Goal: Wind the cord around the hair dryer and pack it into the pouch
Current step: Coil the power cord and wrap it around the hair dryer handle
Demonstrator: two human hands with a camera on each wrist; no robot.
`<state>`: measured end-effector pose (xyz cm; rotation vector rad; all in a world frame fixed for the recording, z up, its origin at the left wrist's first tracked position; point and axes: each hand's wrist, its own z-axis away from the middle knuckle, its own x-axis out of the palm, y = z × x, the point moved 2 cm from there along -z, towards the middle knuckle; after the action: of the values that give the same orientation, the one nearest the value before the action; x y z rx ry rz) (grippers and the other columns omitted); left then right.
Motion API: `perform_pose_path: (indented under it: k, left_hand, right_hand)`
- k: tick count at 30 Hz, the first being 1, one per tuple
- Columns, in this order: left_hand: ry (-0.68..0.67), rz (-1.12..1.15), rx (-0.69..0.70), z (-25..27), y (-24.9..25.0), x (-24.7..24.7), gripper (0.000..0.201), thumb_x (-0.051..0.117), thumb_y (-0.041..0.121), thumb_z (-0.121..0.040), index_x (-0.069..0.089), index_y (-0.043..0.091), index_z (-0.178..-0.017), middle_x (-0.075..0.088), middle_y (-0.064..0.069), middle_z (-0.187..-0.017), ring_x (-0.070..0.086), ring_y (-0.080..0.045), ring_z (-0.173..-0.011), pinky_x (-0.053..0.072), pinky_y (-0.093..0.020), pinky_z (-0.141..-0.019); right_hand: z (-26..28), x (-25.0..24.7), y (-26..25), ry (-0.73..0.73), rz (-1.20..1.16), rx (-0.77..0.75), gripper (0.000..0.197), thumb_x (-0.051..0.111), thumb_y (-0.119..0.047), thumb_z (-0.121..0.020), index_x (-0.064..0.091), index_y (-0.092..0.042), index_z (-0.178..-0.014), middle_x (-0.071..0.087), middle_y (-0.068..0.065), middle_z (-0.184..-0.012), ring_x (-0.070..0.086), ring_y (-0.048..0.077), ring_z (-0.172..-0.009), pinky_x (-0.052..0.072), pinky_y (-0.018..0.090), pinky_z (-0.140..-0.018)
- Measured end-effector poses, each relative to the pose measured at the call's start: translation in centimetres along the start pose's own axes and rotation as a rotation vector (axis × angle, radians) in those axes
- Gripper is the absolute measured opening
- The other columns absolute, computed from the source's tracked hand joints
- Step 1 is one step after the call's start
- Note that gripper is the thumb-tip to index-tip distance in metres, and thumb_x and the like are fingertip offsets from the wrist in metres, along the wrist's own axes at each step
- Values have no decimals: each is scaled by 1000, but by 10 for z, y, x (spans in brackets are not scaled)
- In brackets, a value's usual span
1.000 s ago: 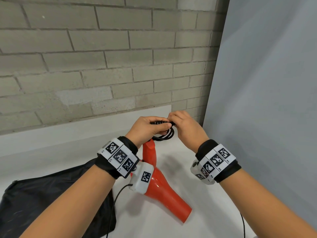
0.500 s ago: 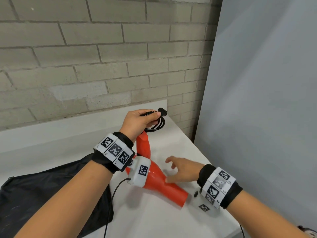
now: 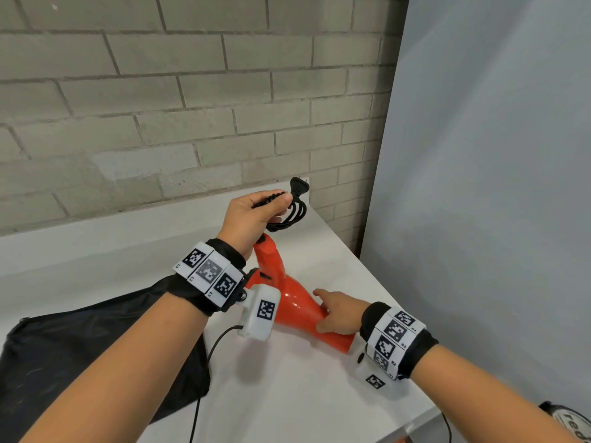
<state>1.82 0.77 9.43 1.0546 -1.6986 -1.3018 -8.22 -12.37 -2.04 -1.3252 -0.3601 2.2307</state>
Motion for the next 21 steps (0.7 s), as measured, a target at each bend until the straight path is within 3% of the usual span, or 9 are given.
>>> perform_pose_path:
  k: [4, 7, 10, 12, 15, 17, 18, 21]
  left_hand:
    - [-25, -70, -21, 0, -3, -6, 7, 61, 19, -83, 67, 16, -87, 65, 1, -82, 60, -10, -74, 49, -13, -67]
    - [-87, -152, -13, -2, -7, -15, 6, 60, 16, -84, 66, 18, -85, 67, 6, -80, 61, -3, -68, 46, -9, -64]
    - [-337, -337, -11, -3, -19, -27, 15, 65, 11, -80, 67, 25, -80, 70, 15, -71, 63, 3, -70, 47, -10, -69]
    - [-513, -453, -37, 1, -29, -32, 14, 70, 20, -74, 70, 34, -75, 70, 17, -73, 62, 0, -73, 49, -14, -74]
    - [-615, -489, -48, 10, -47, -42, 23, 73, 20, -70, 68, 42, -74, 70, 17, -77, 62, 2, -77, 46, -11, -77]
    - [-632, -651, -17, 15, -62, -51, 35, 77, 13, -68, 66, 46, -75, 69, 13, -86, 63, -3, -87, 45, -13, -83]
    - [-639, -792, 12, 17, -69, -54, 32, 79, 18, -66, 65, 45, -78, 67, 11, -94, 61, -6, -92, 44, -17, -87]
    - [-704, -1257, 115, 26, -91, -58, 25, 72, 25, -70, 64, 31, -93, 53, 13, -97, 48, -6, -94, 33, -26, -87]
  right_hand:
    - [-8, -13, 14, 116, 52, 72, 64, 58, -25, -83, 26, -8, -137, 53, 14, -127, 57, 29, -109, 46, 32, -85]
    - [-15, -18, 26, 190, 63, 152, 70, 55, -27, -85, 16, -6, -139, 55, 15, -124, 58, 30, -108, 48, 35, -88]
    - [-23, -23, 36, 212, 78, 209, 84, 53, -29, -87, -4, -5, -143, 51, 16, -130, 55, 31, -113, 46, 37, -95]
    - [-29, -26, 41, 223, 83, 246, 87, 53, -30, -86, -8, -6, -144, 45, 18, -134, 52, 33, -117, 44, 39, -98]
    - [-37, -28, 45, 254, 85, 277, 87, 51, -29, -88, -11, -9, -144, 39, 20, -136, 49, 35, -119, 42, 43, -101]
    - [-42, -28, 46, 259, 85, 281, 85, 49, -26, -89, -14, -9, -143, 39, 20, -136, 50, 35, -118, 43, 43, -100]
    - [-44, -29, 47, 258, 91, 283, 85, 48, -24, -90, -16, -9, -143, 39, 20, -136, 51, 35, -117, 43, 43, -99]
    - [-49, -30, 47, 243, 107, 290, 87, 48, -19, -89, -20, -11, -142, 35, 19, -137, 50, 36, -116, 44, 42, -98]
